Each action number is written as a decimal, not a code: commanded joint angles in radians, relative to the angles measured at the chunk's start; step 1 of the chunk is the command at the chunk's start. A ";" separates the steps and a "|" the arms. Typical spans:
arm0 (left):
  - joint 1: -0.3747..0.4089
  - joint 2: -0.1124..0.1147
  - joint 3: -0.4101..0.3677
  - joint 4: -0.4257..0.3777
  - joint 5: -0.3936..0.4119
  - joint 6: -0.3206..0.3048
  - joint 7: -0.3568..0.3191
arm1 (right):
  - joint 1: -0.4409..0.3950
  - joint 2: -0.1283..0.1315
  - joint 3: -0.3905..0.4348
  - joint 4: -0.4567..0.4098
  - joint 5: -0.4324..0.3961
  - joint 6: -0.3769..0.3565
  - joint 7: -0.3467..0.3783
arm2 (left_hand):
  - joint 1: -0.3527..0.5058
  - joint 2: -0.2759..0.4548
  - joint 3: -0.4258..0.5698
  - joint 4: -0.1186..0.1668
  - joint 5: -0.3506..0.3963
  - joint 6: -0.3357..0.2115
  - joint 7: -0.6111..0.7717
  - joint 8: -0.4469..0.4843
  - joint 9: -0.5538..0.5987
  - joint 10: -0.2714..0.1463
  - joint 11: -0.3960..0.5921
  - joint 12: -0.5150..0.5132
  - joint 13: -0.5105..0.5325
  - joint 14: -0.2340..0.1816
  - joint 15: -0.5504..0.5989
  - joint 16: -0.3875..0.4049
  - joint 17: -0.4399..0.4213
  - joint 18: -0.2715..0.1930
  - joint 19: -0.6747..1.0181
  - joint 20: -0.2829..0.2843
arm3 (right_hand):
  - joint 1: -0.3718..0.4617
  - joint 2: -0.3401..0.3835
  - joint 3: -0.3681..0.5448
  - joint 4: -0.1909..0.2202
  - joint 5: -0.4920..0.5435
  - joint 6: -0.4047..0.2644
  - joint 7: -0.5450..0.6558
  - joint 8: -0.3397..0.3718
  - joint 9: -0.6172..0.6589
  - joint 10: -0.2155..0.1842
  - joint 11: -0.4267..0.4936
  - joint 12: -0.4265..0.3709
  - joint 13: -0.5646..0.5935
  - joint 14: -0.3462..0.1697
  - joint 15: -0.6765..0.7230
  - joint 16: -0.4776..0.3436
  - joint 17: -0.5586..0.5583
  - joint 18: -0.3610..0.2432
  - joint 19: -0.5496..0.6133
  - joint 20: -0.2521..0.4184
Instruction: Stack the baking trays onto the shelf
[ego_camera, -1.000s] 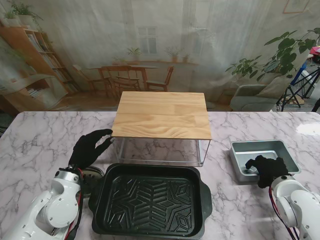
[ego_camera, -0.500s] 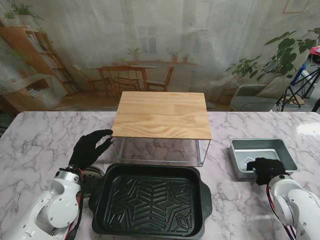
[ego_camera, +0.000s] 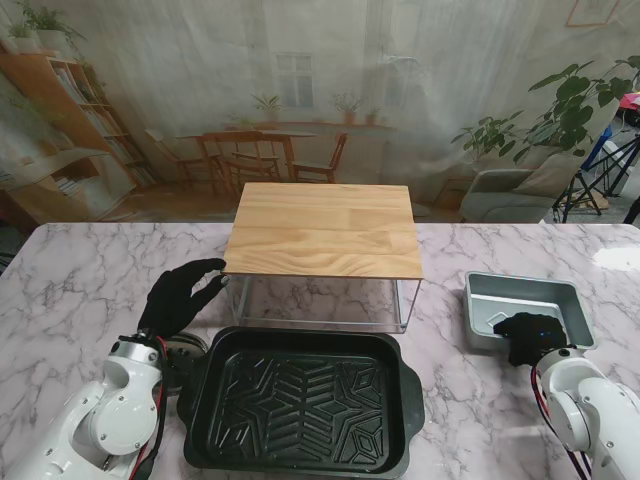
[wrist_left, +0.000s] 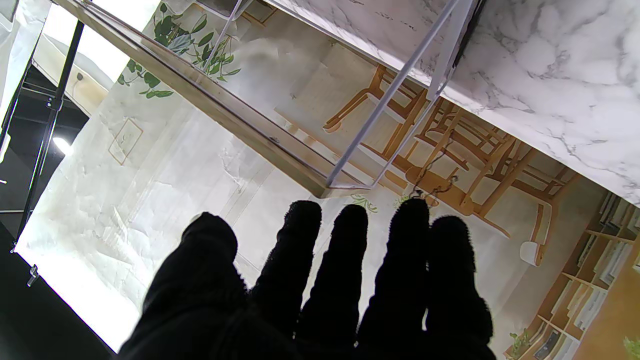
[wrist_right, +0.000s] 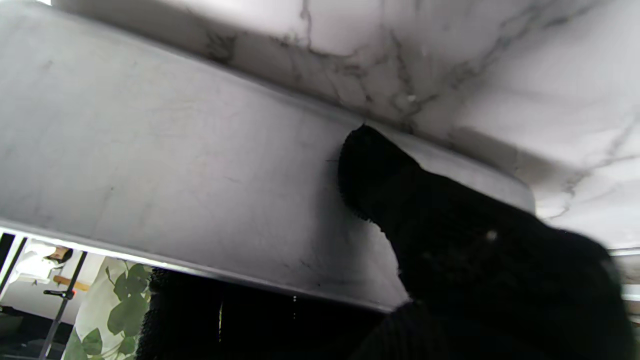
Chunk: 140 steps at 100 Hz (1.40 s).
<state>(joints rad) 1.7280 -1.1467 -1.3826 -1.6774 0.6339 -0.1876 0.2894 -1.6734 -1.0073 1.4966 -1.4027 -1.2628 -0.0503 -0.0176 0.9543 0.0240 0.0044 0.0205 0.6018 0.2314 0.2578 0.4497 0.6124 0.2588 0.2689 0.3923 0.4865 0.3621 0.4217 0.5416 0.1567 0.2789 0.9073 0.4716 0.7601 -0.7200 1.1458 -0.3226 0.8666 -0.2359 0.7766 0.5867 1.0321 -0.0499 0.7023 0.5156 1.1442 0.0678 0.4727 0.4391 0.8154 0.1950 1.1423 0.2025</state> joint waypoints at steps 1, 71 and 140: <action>-0.002 0.000 0.003 0.005 0.001 -0.005 -0.011 | -0.008 -0.001 -0.002 0.006 -0.007 -0.007 -0.006 | 0.028 0.031 -0.024 -0.010 0.023 -0.014 0.012 0.001 0.017 -0.008 0.011 -0.004 0.009 0.004 0.019 0.003 -0.004 -0.029 0.019 0.001 | 0.128 0.147 0.160 0.071 0.286 -0.052 0.185 0.041 0.024 0.010 0.013 0.020 0.054 0.030 0.084 0.018 0.086 0.007 0.180 0.040; -0.004 -0.001 0.003 0.012 0.013 -0.011 0.003 | -0.088 -0.015 0.092 -0.077 -0.003 -0.127 -0.164 | 0.025 0.030 -0.024 -0.014 0.026 -0.017 0.015 -0.002 0.012 -0.009 0.008 -0.005 0.007 0.002 0.017 0.004 -0.006 -0.031 0.006 -0.006 | 0.138 0.114 0.204 0.057 0.409 0.007 0.241 0.106 0.078 0.034 0.098 0.098 0.143 0.088 0.200 0.094 0.172 0.028 0.260 0.071; -0.001 -0.001 -0.005 0.013 0.018 -0.023 0.011 | -0.419 -0.054 0.282 -0.497 -0.013 -0.271 -0.205 | 0.024 0.028 -0.024 -0.014 0.024 -0.012 0.016 -0.003 0.012 -0.010 0.011 -0.004 0.007 0.002 0.015 0.004 -0.006 -0.035 0.003 -0.008 | 0.148 0.105 0.224 0.046 0.409 0.060 0.223 0.132 0.089 0.107 0.117 0.108 0.156 0.127 0.282 0.119 0.211 0.092 0.292 0.093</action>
<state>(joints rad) 1.7251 -1.1470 -1.3876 -1.6684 0.6499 -0.2077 0.3104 -2.0578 -1.0587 1.7705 -1.8558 -1.2722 -0.3140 -0.2125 0.9543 0.0240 0.0044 0.0205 0.6019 0.2304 0.2632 0.4497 0.6125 0.2588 0.2690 0.3923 0.4871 0.3619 0.4218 0.5416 0.1567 0.2789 0.9073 0.4715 0.7542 -0.8021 1.1524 -0.4125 1.0141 -0.0762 0.7557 0.6033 1.1069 0.0443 0.7820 0.6103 1.2415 0.1291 0.5727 0.5240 0.9347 0.2226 1.2093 0.2026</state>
